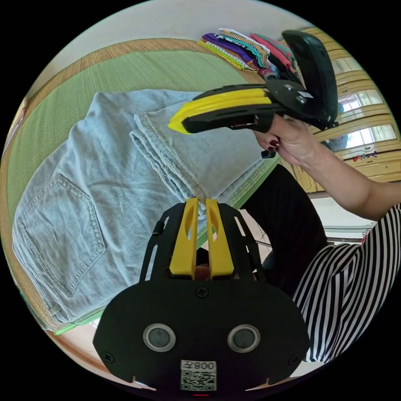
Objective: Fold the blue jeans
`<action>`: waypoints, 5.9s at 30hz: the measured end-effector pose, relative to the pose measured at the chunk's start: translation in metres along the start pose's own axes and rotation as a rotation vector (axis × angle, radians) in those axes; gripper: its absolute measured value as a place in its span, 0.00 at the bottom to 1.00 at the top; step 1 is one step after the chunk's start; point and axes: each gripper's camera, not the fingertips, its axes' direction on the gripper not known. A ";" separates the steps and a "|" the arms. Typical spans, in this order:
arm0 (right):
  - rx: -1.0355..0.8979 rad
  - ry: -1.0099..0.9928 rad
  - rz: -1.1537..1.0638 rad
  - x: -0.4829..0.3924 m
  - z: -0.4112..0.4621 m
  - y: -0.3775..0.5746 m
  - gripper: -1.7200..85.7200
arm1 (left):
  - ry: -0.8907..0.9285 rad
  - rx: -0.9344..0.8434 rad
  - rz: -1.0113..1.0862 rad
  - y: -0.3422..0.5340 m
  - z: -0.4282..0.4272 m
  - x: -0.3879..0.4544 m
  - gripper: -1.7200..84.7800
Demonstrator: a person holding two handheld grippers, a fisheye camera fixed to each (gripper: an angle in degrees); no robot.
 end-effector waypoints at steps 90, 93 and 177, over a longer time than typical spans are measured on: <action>0.084 -0.378 -0.143 0.143 0.052 0.048 0.05 | -0.066 0.198 0.053 -0.043 -0.122 -0.207 0.13; 0.088 -0.388 -0.124 0.138 0.059 0.048 0.05 | -0.024 0.075 0.108 -0.070 -0.104 -0.226 0.13; 0.297 -0.591 0.810 0.477 -0.054 0.469 0.10 | -0.218 0.167 0.319 -0.100 0.000 0.427 0.05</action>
